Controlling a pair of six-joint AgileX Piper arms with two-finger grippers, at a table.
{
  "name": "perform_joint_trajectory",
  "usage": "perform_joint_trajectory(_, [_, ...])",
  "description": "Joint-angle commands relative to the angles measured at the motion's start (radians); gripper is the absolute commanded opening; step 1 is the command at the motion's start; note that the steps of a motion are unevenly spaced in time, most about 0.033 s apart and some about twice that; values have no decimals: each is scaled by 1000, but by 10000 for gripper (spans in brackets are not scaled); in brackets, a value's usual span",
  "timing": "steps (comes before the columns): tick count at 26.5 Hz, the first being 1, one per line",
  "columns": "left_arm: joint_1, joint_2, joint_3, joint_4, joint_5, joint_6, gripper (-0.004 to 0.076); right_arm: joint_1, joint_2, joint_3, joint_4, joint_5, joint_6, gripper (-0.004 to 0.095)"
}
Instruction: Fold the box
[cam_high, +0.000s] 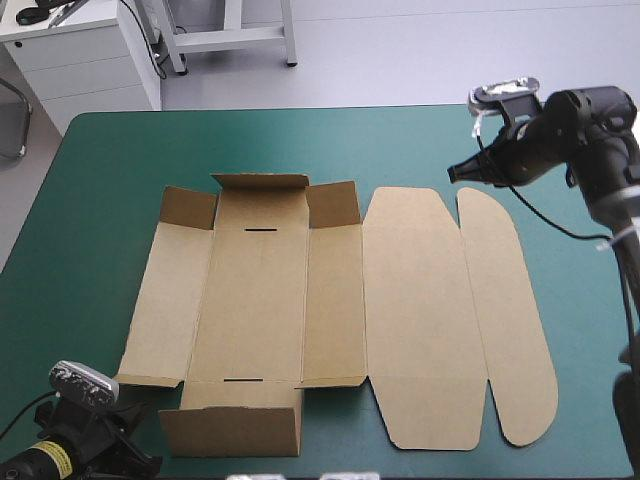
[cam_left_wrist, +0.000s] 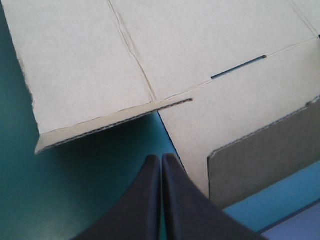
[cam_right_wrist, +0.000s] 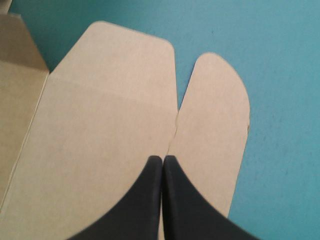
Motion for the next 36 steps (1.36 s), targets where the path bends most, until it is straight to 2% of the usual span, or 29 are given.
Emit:
perform_joint_trajectory(1, [-4, 15, -29, -1, -48, -6, -8, -9, -222, 160, 6, -102, -18, -19])
perform_joint_trajectory(5, [-4, 15, -86, -36, -40, -6, -8, -9, -427, 382, 20, -180, 5, -19])
perform_joint_trajectory(11, [-4, 37, -265, -23, -25, -6, -8, -9, -744, 668, 24, -196, 17, -19])
perform_joint_trajectory(19, [-4, 270, -550, 117, 133, -7, -8, -9, -1095, 844, 44, -139, 55, -19])
perform_joint_trajectory(26, [-4, 542, -762, 291, 195, -6, 3, -9, -1189, 857, 42, 10, 90, -19])
perform_joint_trajectory(31, [-4, 659, -790, 282, 163, 10, 20, -9, -1189, 857, 46, 8, 101, -20])
perform_joint_trajectory(36, [-4, 684, -790, 122, 100, 96, 20, -9, -1189, 857, 46, 8, 95, -20])
